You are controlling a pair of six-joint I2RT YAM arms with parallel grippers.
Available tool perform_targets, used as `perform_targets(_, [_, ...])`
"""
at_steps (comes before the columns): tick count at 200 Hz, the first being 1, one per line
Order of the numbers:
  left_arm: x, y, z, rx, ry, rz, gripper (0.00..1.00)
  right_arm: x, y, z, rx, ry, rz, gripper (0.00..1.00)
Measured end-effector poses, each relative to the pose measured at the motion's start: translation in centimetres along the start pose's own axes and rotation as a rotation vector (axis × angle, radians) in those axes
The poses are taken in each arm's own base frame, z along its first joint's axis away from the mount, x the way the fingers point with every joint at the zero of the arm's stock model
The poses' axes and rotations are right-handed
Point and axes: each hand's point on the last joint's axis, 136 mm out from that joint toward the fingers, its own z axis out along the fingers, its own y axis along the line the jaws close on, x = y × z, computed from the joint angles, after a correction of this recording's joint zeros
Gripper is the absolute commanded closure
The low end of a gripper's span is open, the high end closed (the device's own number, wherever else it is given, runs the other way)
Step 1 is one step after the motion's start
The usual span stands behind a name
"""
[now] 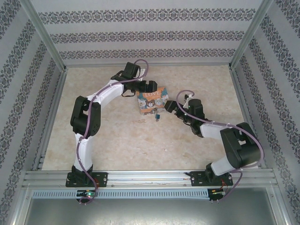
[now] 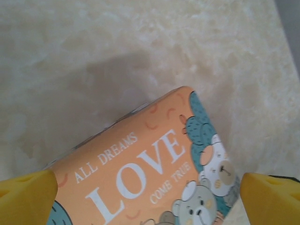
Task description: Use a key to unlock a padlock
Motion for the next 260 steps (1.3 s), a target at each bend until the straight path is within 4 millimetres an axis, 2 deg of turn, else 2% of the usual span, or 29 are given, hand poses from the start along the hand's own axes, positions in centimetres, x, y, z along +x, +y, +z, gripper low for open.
perform_targets(33, [0.7, 0.8, 0.4, -0.039, 0.028, 0.022, 0.00, -0.4, 0.1, 1.5, -0.001, 0.017, -0.001, 0.02])
perform_targets(76, [1.3, 0.8, 0.3, -0.037, 0.027, 0.036, 0.00, -1.3, 0.3, 3.8, -0.019, 0.045, -0.027, 0.02])
perform_targets(111, [2.5, 0.7, -0.6, -0.031, 0.022, 0.033, 0.00, -1.7, 1.3, 5.5, -0.066, 0.080, -0.058, 0.02])
perform_targets(154, [4.3, 1.0, -2.0, -0.041, 0.012, -0.002, 0.00, -1.2, 2.2, 6.3, -0.113, 0.125, -0.076, 0.02])
perform_targets(179, [5.1, 1.1, -2.9, -0.054, 0.011, -0.026, 0.00, -0.6, 2.6, 6.4, -0.126, 0.141, -0.085, 0.02])
perform_targets(202, [5.6, 1.2, -3.4, -0.064, 0.010, -0.045, 0.00, -0.4, 2.3, 6.1, -0.115, 0.136, -0.090, 0.02])
perform_targets(217, [5.6, 1.2, -3.7, -0.066, 0.006, -0.056, 0.00, -0.3, 1.9, 5.2, -0.099, 0.124, -0.093, 0.02])
perform_targets(241, [5.2, 0.7, -4.7, -0.060, -0.015, -0.057, 0.00, -1.4, 1.1, 3.1, -0.060, 0.070, -0.110, 0.02])
perform_targets(260, [4.6, -0.2, -5.9, -0.045, -0.043, -0.050, 0.06, -1.8, 1.2, 1.2, -0.056, 0.035, -0.133, 0.02])
